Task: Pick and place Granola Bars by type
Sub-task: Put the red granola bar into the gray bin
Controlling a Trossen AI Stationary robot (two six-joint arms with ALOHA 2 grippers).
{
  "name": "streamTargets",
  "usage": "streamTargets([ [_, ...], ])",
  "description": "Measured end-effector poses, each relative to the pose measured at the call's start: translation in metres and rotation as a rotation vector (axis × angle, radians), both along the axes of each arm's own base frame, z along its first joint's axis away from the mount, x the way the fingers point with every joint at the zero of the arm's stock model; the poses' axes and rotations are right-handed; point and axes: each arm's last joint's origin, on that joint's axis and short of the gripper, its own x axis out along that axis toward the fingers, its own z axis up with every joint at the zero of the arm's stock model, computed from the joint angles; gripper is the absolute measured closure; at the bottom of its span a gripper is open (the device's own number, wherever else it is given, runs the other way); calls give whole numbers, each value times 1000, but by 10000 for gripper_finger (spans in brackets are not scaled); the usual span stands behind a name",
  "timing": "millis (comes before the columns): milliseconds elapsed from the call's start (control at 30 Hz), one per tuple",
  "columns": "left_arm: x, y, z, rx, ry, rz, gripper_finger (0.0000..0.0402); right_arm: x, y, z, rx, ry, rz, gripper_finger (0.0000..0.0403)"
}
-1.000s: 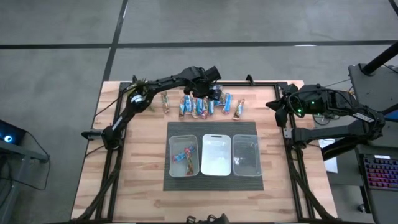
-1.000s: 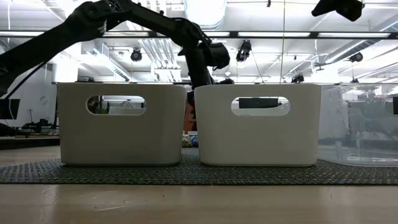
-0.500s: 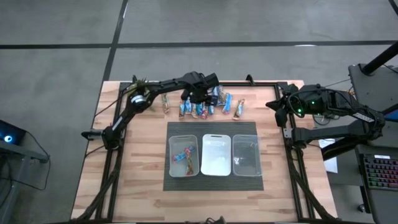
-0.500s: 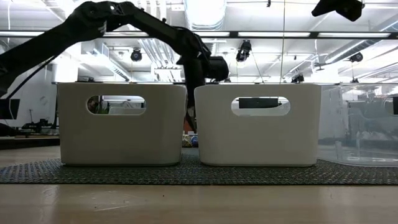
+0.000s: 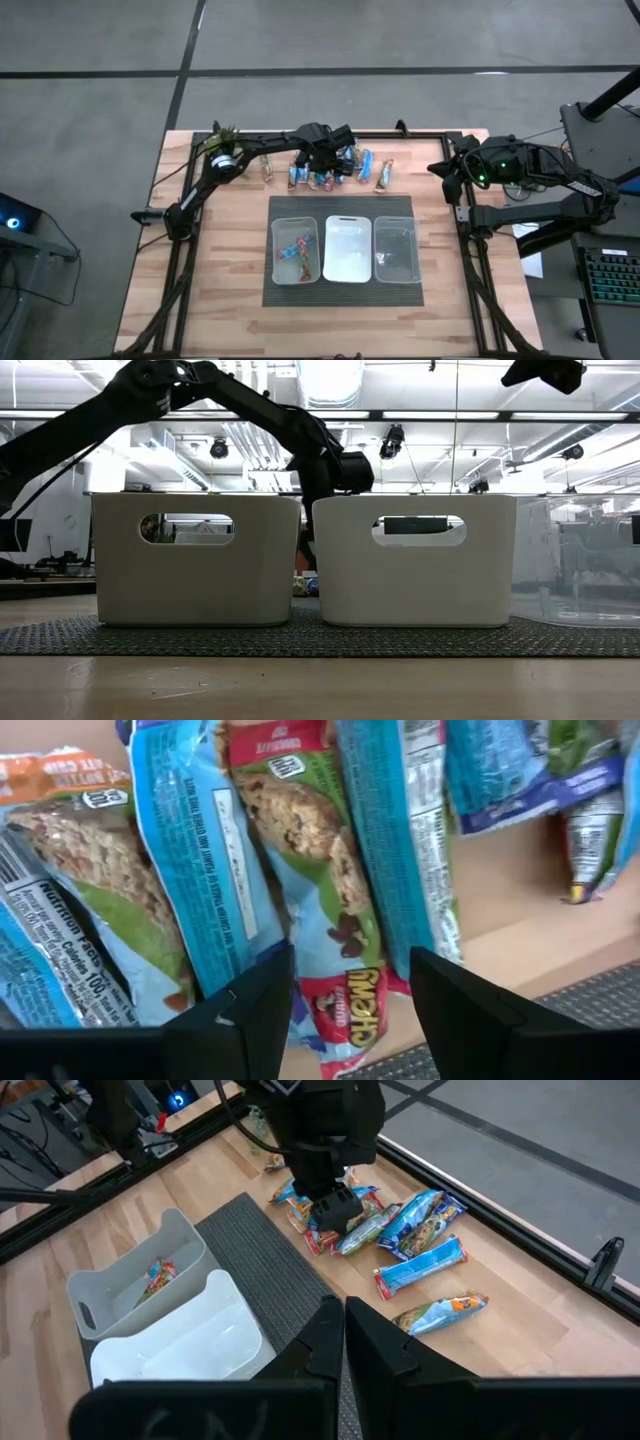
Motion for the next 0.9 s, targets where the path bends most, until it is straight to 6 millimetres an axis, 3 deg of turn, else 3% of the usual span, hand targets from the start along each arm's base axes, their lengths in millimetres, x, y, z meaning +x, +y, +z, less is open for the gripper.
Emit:
streamTargets([
  [900, -1, 4, -8, 67, 16, 51, 221, 0, 0, 0, 3, -1, -2, 394],
])
